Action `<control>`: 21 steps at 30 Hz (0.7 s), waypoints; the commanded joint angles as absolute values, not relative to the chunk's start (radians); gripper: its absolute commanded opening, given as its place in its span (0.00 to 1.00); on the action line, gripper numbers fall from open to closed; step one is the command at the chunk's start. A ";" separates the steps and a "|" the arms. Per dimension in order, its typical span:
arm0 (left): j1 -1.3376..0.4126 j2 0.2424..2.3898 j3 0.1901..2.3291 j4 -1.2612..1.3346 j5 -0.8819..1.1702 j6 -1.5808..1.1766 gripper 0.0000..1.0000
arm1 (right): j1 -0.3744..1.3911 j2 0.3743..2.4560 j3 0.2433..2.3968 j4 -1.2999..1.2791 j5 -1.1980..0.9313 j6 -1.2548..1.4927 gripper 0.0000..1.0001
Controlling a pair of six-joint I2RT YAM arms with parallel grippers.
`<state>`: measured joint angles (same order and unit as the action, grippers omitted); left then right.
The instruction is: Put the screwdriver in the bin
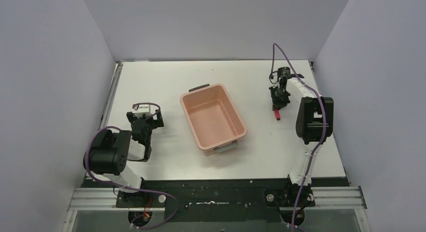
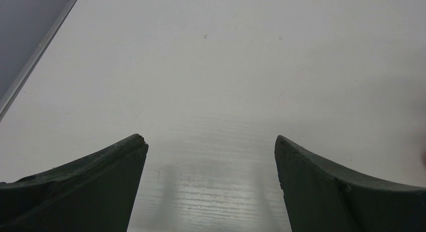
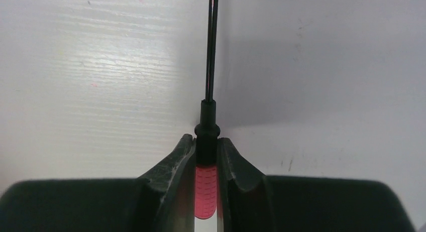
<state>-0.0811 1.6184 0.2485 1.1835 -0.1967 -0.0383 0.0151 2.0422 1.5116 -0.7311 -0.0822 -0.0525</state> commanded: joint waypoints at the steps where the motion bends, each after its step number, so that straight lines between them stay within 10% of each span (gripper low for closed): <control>1: -0.075 1.610 0.255 1.210 -0.182 -0.029 0.97 | 0.038 2.026 1.758 -0.977 -0.043 -0.010 0.00; 6: -0.075 1.611 0.255 1.210 -0.181 -0.029 0.97 | 0.069 2.009 1.990 -1.283 0.038 0.157 0.00; 21: -0.075 1.610 0.255 1.210 -0.182 -0.028 0.97 | 0.462 1.730 1.973 -1.045 0.034 0.417 0.00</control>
